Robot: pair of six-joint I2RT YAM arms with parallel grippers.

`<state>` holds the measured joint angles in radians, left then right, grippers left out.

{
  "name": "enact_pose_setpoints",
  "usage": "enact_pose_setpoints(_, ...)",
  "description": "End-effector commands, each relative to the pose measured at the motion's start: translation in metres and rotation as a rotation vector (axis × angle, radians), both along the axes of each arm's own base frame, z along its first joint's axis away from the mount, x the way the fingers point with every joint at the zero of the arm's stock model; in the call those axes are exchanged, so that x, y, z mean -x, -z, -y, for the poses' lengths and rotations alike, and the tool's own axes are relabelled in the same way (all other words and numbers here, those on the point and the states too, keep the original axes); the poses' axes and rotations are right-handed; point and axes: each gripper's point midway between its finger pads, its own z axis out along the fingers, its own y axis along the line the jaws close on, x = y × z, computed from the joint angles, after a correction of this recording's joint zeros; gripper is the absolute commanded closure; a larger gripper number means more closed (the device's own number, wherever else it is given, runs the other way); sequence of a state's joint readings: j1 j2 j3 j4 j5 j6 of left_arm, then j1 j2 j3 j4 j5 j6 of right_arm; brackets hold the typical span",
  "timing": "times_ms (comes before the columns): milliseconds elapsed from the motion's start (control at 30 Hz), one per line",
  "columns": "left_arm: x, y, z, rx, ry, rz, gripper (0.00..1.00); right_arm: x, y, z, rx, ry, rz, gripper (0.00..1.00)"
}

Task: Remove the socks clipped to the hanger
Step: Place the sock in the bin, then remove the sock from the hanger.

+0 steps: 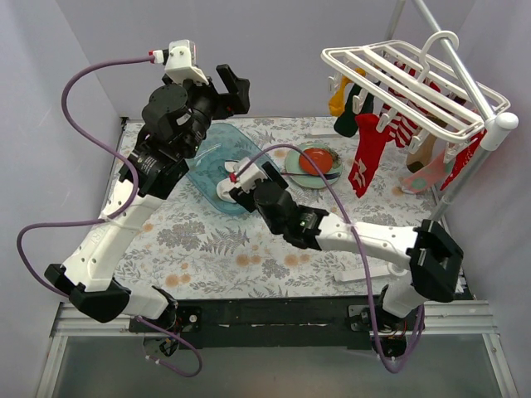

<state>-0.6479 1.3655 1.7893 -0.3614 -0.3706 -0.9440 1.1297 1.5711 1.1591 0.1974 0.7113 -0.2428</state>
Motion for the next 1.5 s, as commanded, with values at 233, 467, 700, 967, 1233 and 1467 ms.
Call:
enact_pose_setpoints(233, 0.016, 0.001, 0.018, 0.019, 0.15, 0.01, 0.14, 0.062, -0.051, 0.081, -0.307, 0.121, 0.037, 0.22)
enact_pose_setpoints(467, 0.015, 0.024, 0.029, 0.016, 0.194, -0.022, 0.13, 0.085, -0.056, 0.136, -0.456, 0.144, -0.022, 0.22)
enact_pose_setpoints(700, 0.013, 0.051, 0.048, 0.016, 0.272, -0.069, 0.14, 0.096, -0.055, 0.158, -0.455, 0.138, -0.063, 0.22)
enact_pose_setpoints(967, 0.013, 0.081, 0.064, 0.024, 0.335, -0.134, 0.14, 0.108, -0.064, 0.197, -0.471, 0.239, -0.161, 0.21)
enact_pose_setpoints(1233, 0.013, 0.096, 0.07, 0.043, 0.359, -0.152, 0.14, 0.112, -0.053, 0.228, -0.466, 0.325, -0.175, 0.21)
enact_pose_setpoints(1467, 0.012, 0.103, 0.077, 0.04, 0.39, -0.163, 0.14, 0.104, -0.063, 0.244, -0.461, 0.408, -0.091, 0.2)
